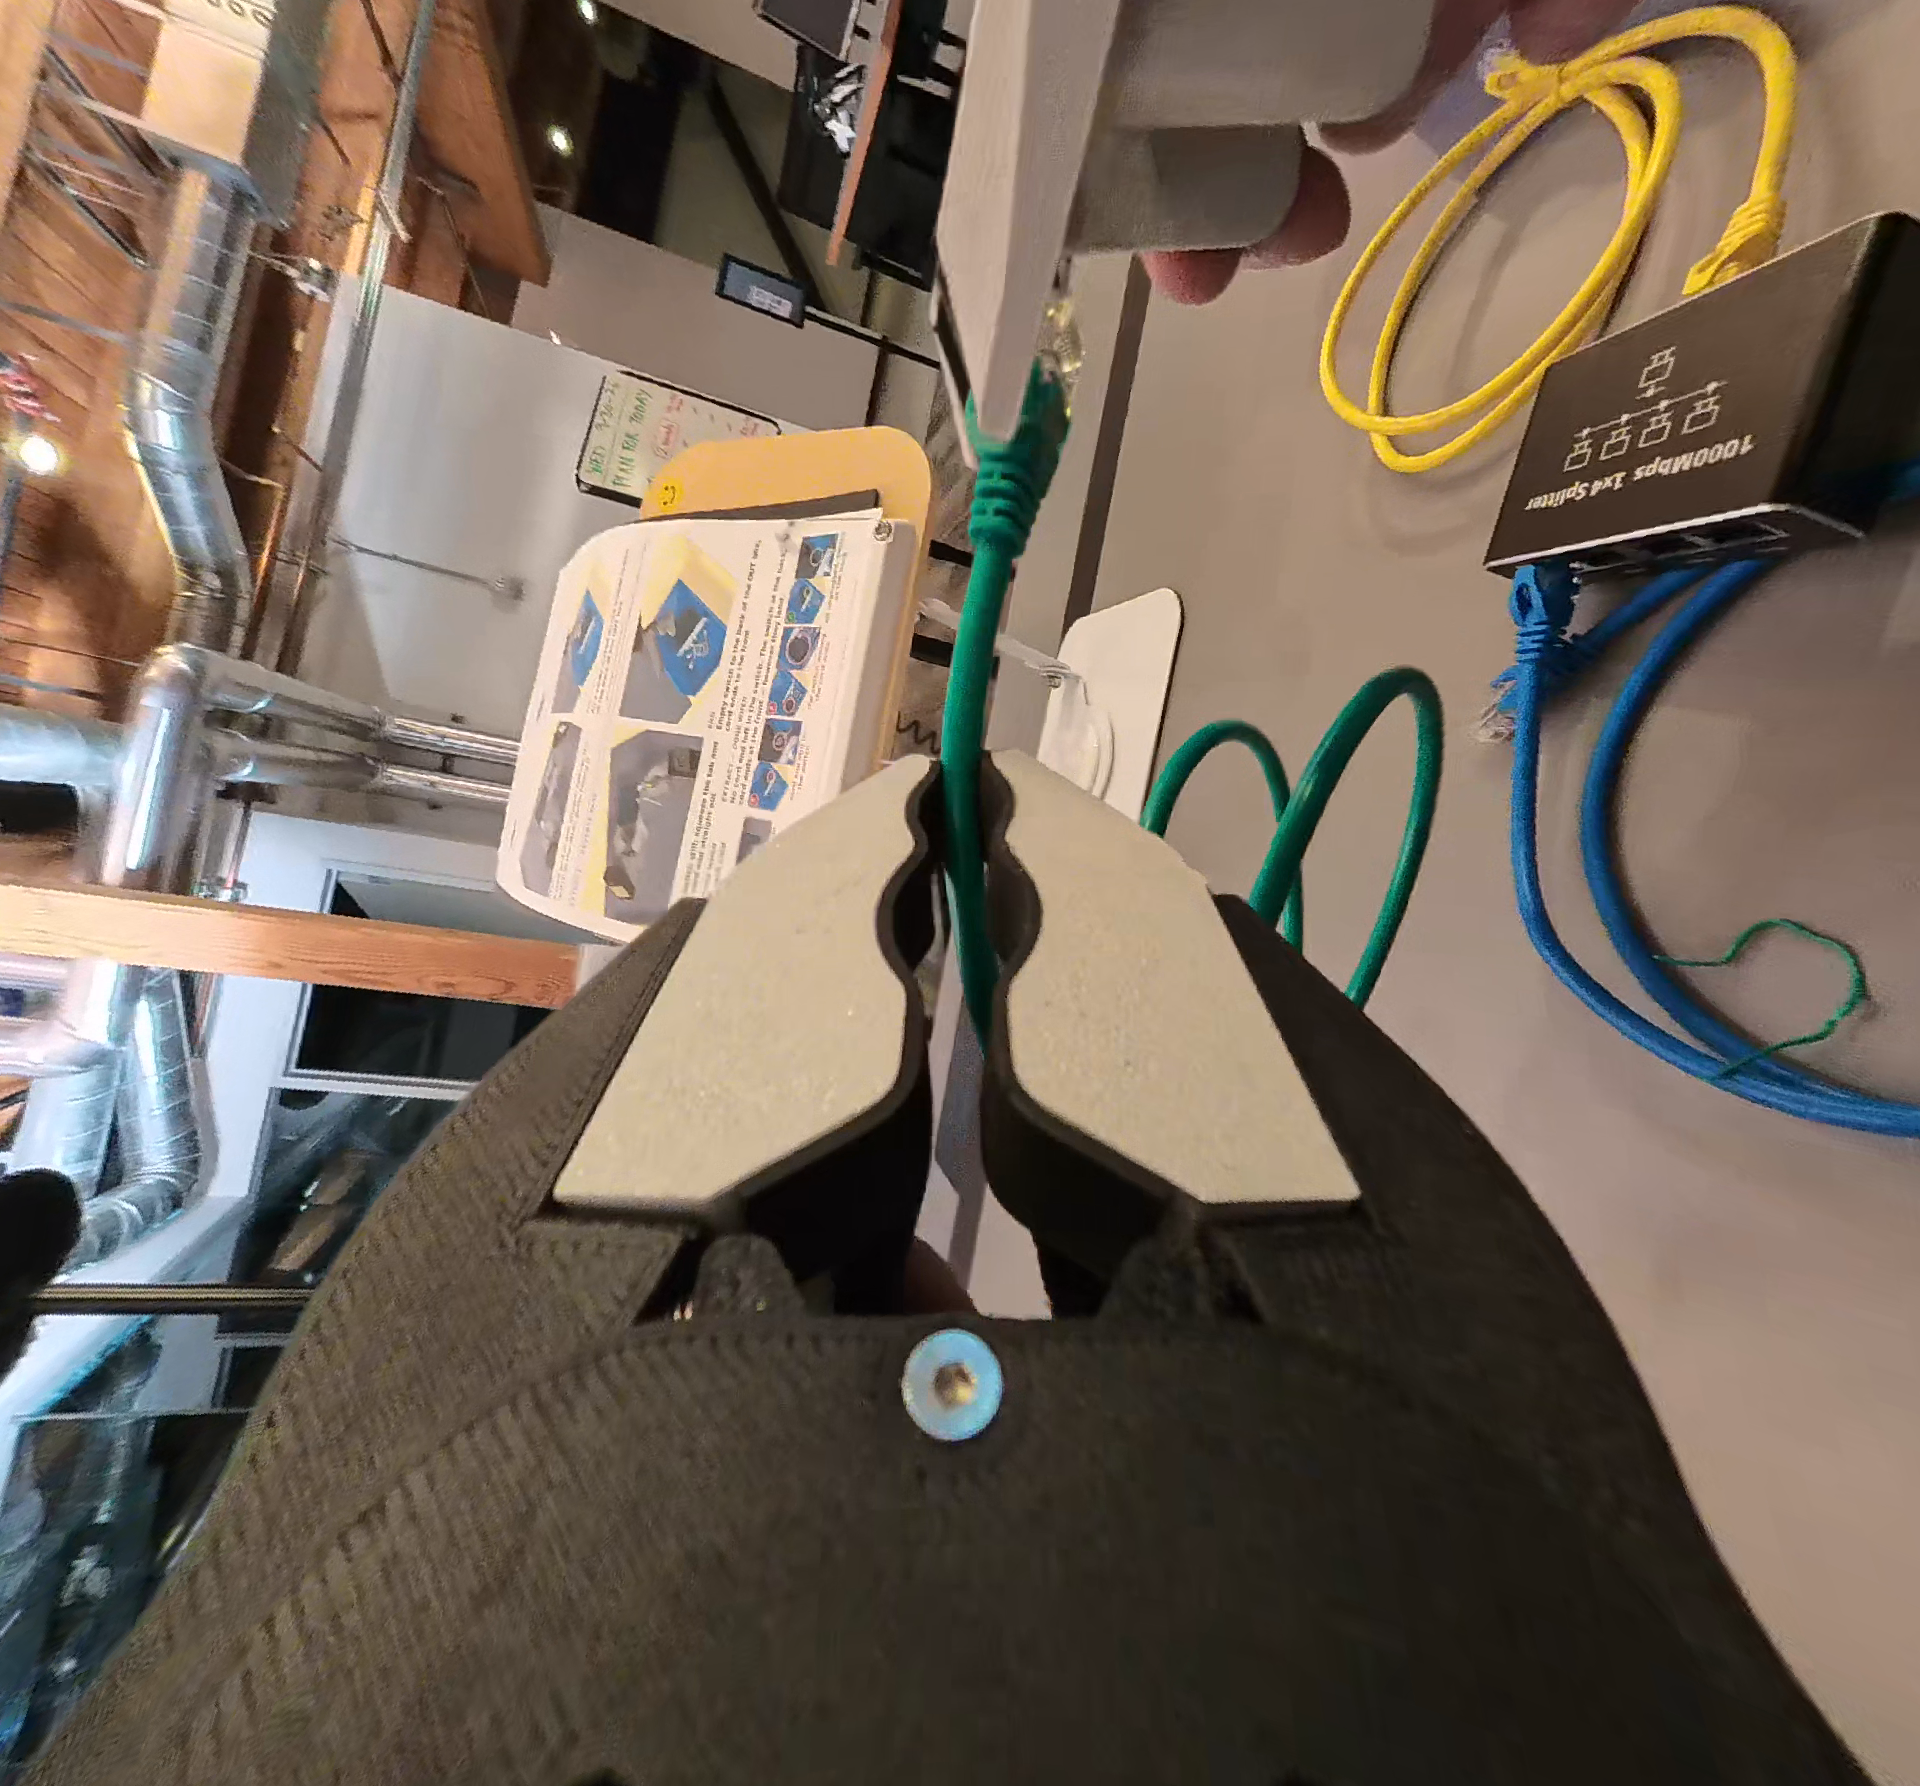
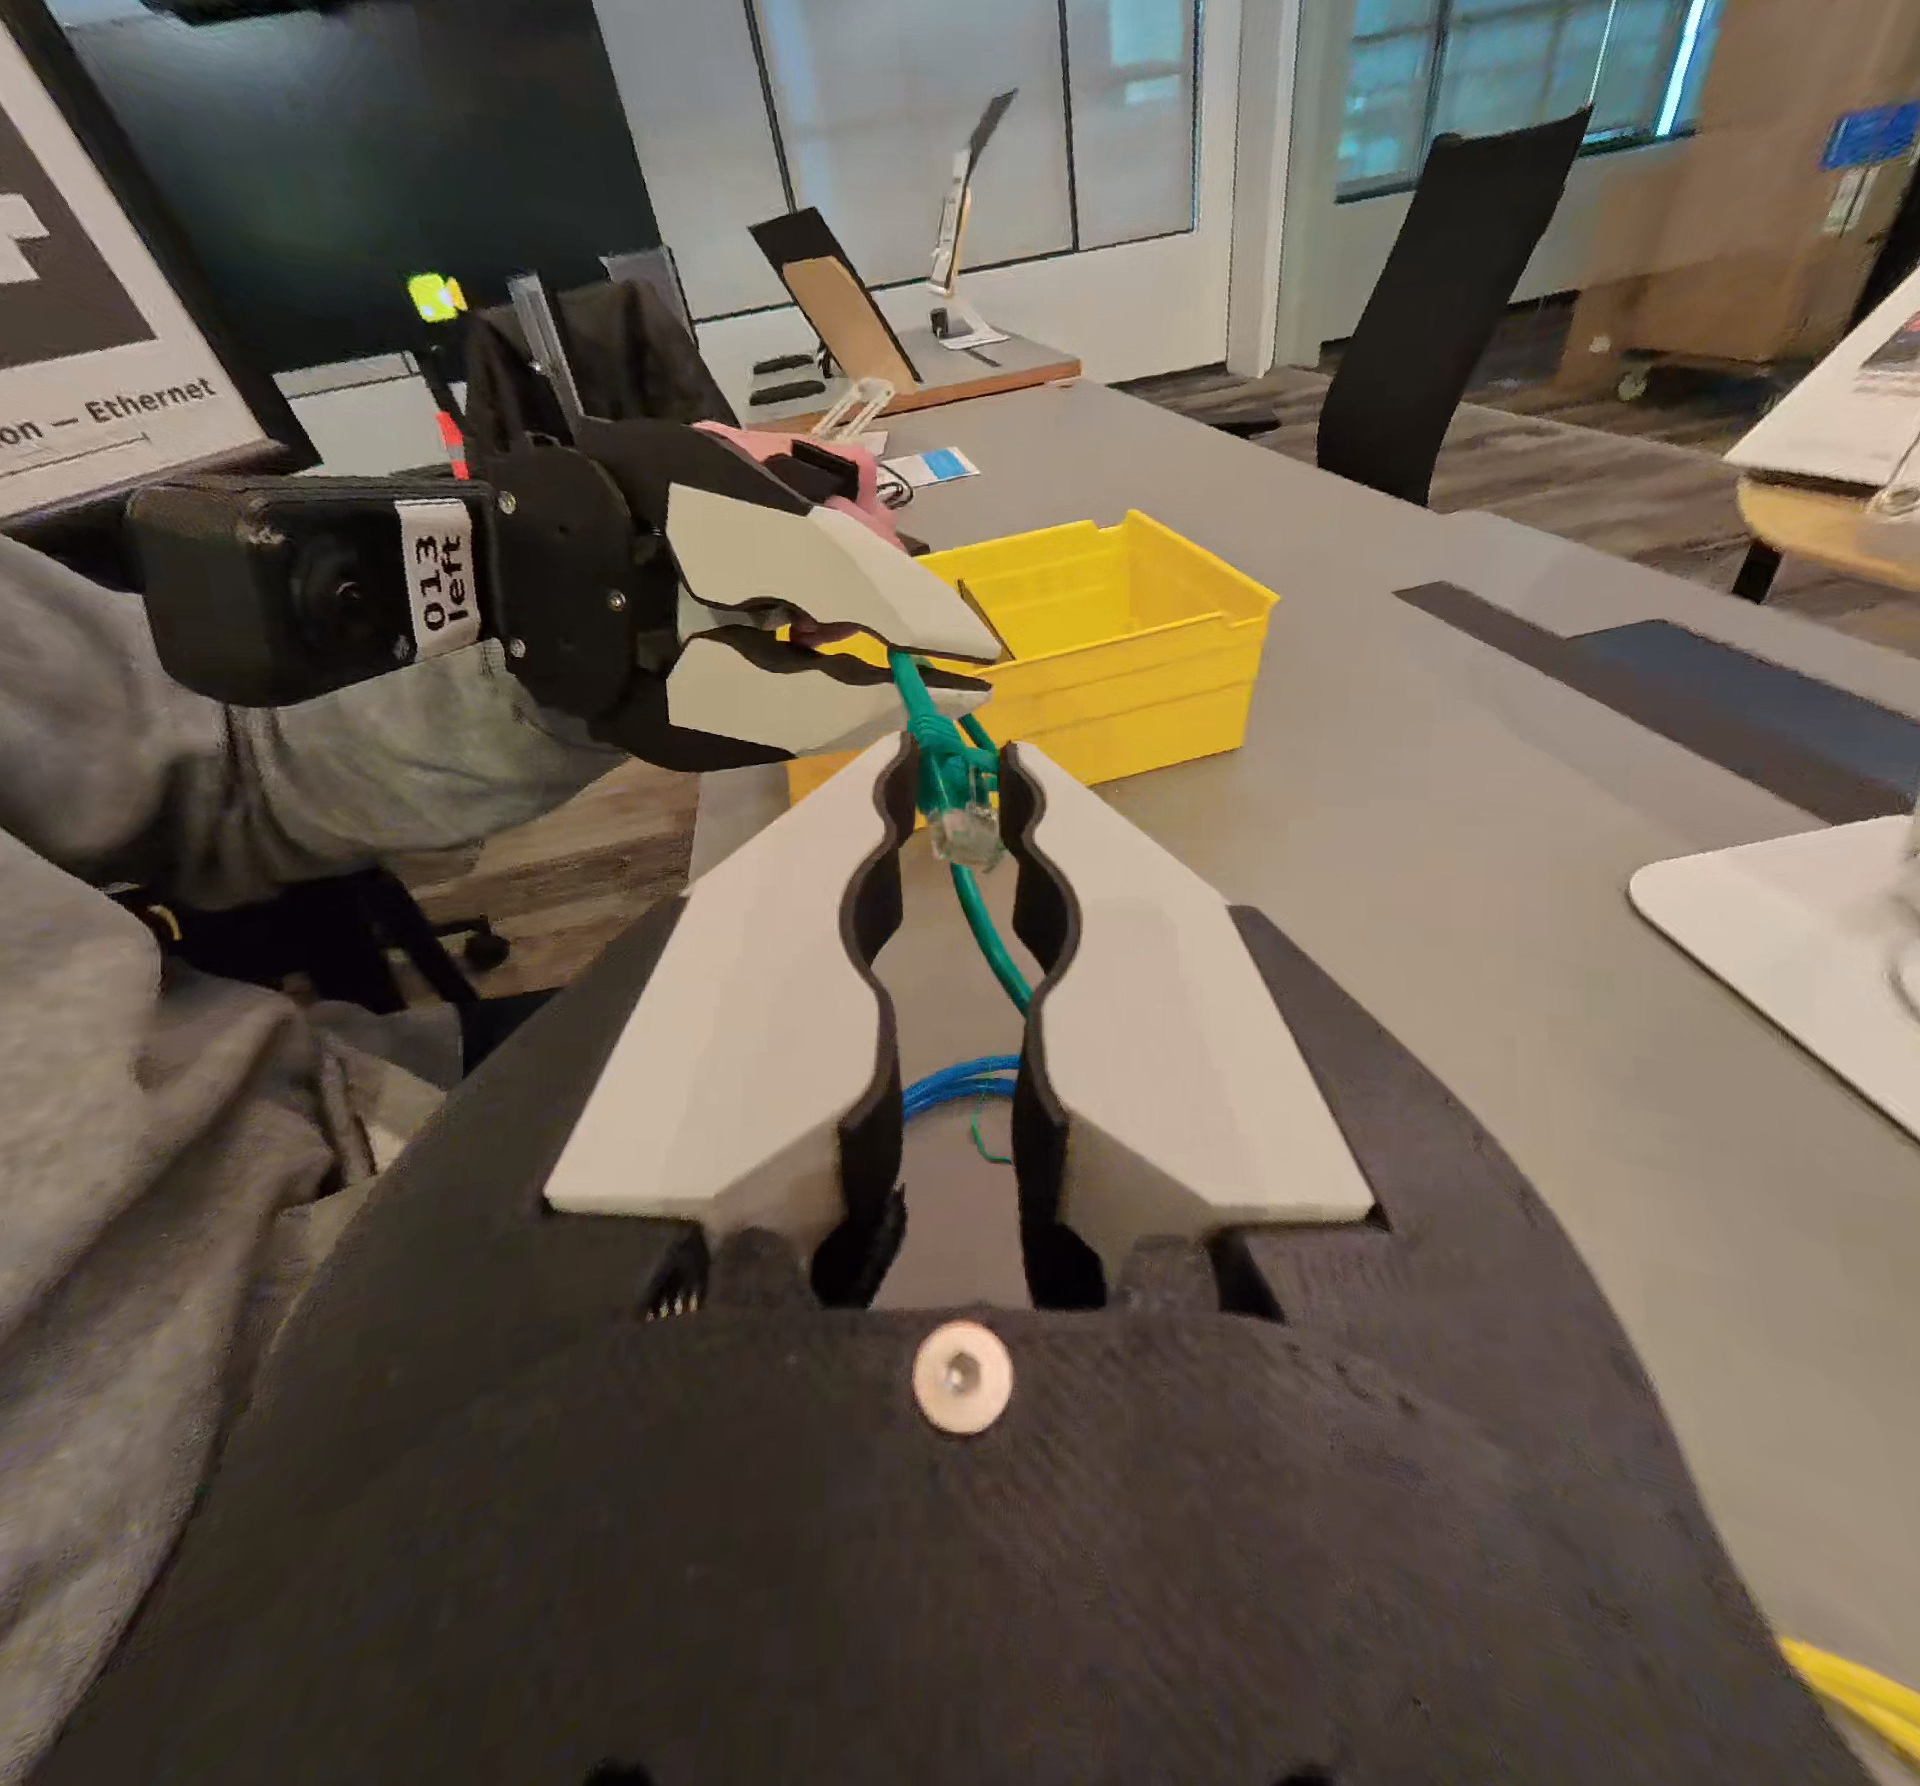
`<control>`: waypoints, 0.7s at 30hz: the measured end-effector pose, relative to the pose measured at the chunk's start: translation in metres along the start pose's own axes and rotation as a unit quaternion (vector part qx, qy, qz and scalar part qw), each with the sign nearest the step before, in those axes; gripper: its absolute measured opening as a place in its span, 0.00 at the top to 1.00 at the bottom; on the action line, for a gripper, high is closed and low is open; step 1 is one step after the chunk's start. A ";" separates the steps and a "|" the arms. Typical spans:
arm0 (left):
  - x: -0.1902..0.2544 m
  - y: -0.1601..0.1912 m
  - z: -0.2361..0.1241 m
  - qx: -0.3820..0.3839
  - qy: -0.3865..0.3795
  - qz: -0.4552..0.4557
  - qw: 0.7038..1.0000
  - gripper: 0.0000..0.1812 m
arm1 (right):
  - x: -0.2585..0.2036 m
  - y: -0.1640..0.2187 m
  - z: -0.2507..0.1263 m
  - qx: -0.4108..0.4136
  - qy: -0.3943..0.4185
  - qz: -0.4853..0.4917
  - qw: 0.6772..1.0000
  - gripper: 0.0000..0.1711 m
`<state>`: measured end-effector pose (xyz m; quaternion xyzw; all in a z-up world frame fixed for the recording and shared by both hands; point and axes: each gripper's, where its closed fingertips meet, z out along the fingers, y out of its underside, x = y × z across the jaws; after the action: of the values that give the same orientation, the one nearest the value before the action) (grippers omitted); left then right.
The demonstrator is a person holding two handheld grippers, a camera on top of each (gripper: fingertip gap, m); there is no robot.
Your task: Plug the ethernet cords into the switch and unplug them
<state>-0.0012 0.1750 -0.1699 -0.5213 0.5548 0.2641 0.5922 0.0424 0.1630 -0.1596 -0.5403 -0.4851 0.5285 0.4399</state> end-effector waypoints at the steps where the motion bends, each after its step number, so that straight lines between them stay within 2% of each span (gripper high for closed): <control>1: 0.001 0.000 0.000 0.001 0.002 -0.002 1.000 0.98 | 0.001 0.001 0.000 -0.004 -0.001 0.006 1.000 0.93; 9: 0.003 0.001 0.001 0.004 0.020 -0.041 0.999 0.98 | -0.002 -0.002 -0.001 0.007 -0.007 -0.014 1.000 0.95; 12: -0.003 -0.002 -0.001 0.012 0.000 -0.029 1.000 0.98 | -0.004 -0.007 -0.002 0.021 -0.014 0.008 1.000 0.94; 16: -0.009 -0.007 -0.004 0.020 -0.033 0.000 0.999 0.98 | -0.007 -0.003 -0.002 0.012 -0.044 0.048 0.998 0.85; 18: -0.009 -0.009 -0.004 0.021 -0.037 0.015 0.999 0.98 | -0.009 -0.006 -0.003 0.024 -0.055 0.057 0.997 0.92; 21: -0.011 -0.010 -0.005 0.025 -0.045 0.015 0.999 0.98 | -0.013 -0.006 -0.003 0.020 -0.068 0.063 0.996 0.93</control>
<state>0.0027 0.1700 -0.1556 -0.4856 0.5419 0.2827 0.6250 0.0456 0.1509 -0.1516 -0.5233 -0.4685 0.6002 0.3826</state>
